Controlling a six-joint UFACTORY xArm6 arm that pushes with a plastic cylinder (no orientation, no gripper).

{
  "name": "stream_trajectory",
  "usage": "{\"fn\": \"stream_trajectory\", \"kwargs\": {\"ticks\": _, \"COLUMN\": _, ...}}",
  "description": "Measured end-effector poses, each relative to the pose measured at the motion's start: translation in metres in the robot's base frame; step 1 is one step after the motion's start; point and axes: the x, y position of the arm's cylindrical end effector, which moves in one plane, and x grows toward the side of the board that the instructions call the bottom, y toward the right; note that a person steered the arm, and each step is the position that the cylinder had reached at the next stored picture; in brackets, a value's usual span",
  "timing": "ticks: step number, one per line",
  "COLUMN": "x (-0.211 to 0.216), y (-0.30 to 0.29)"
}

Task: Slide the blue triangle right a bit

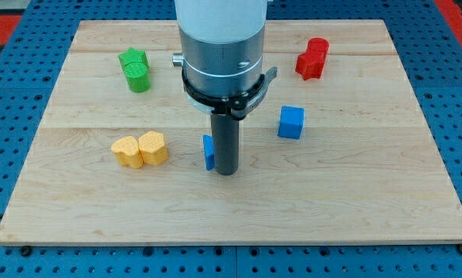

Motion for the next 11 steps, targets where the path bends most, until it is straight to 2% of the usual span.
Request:
{"fn": "stream_trajectory", "kwargs": {"ticks": 1, "x": 0.026, "y": 0.013}}
{"fn": "stream_trajectory", "kwargs": {"ticks": 2, "x": 0.037, "y": -0.032}}
{"fn": "stream_trajectory", "kwargs": {"ticks": 3, "x": 0.019, "y": -0.071}}
{"fn": "stream_trajectory", "kwargs": {"ticks": 4, "x": -0.013, "y": -0.075}}
{"fn": "stream_trajectory", "kwargs": {"ticks": 7, "x": -0.019, "y": -0.068}}
{"fn": "stream_trajectory", "kwargs": {"ticks": 11, "x": -0.019, "y": -0.026}}
